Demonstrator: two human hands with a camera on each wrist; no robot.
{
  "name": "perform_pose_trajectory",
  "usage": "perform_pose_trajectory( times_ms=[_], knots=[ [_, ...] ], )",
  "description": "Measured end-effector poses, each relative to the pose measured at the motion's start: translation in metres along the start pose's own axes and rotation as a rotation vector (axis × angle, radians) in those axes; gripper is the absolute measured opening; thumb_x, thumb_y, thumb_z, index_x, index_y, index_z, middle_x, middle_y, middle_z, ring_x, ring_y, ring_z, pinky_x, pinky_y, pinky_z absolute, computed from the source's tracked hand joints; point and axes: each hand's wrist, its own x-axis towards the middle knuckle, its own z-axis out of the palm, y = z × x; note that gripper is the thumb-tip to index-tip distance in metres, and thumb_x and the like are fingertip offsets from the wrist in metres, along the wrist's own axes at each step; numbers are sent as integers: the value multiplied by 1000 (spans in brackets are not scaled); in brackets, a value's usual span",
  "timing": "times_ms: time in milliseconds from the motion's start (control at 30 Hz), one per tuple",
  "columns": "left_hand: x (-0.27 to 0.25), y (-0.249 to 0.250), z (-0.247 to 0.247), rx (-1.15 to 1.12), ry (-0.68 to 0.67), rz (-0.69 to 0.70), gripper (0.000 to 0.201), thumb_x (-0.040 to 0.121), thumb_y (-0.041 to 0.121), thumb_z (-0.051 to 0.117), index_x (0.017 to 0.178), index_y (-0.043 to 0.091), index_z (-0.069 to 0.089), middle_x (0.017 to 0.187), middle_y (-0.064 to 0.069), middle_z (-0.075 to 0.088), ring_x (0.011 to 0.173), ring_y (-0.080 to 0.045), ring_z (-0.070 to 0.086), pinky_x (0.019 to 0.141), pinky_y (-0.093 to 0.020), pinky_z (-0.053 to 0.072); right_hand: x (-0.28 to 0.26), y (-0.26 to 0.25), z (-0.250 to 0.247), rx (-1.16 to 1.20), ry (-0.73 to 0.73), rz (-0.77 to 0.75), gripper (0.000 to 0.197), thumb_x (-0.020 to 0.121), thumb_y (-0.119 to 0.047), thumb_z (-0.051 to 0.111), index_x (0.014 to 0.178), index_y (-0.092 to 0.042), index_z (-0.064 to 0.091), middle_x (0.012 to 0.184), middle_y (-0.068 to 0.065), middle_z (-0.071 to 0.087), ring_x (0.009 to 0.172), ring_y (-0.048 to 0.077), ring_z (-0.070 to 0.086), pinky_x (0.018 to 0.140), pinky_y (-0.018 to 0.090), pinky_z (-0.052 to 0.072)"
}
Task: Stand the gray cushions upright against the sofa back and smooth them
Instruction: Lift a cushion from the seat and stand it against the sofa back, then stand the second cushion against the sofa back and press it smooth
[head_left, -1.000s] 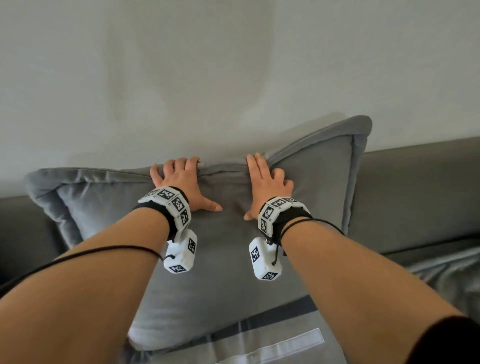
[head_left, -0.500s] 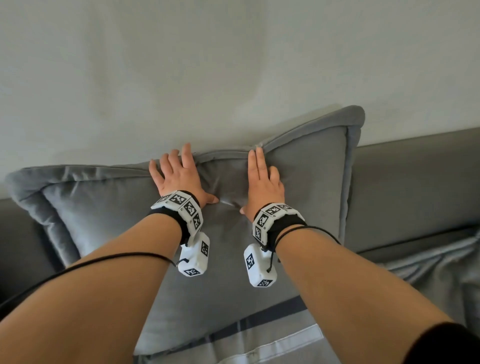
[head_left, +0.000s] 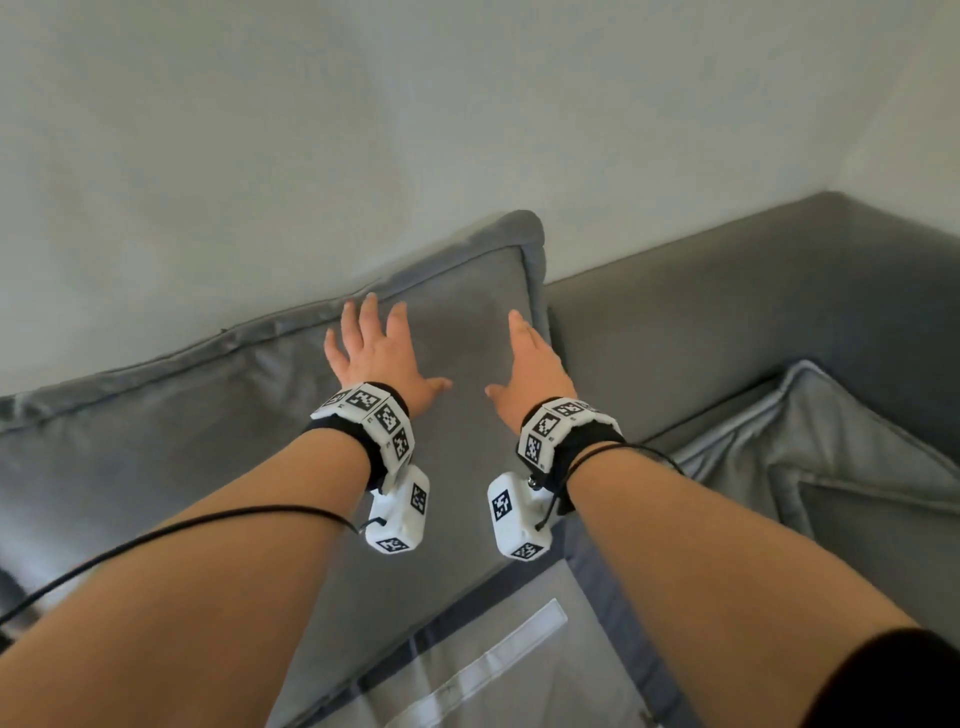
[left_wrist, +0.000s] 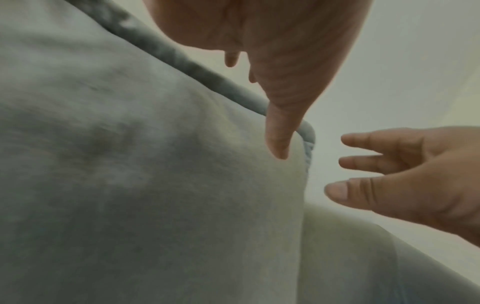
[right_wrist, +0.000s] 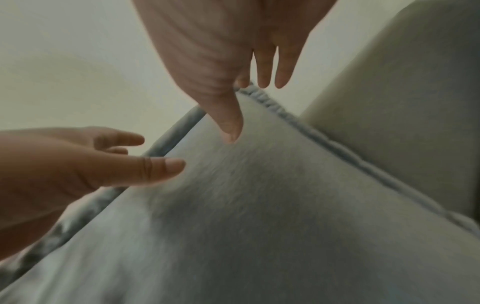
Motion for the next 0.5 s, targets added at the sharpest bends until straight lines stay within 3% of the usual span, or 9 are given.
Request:
perform_pose_trajectory(
  times_ms=[233,400,500],
  knots=[
    [-31,107,15,-40,-57,175,96,74,57,67,149,23,17,160,-8,9,148,-30,4,120,-50,6,-41,91,-62,71,85,299,83,89,-26,63,153,-19,11,152,4,35,139,26,36,107,40,37],
    [-65,186,30,-129,-156,284,79,79,57,61,145,25,31,152,-5,33,142,-29,27,117,-48,16,-86,160,-97,102,157,510,60,88,-29,62,140,-12,37,139,10,51,130,30,47,104,40,43],
    [-96,233,43,-183,-225,345,74,79,57,61,142,26,37,148,-5,41,138,-29,35,115,-47,20,-122,210,-117,156,195,655,53,89,-29,60,136,-12,42,136,11,53,127,31,48,103,40,44]
  ],
)
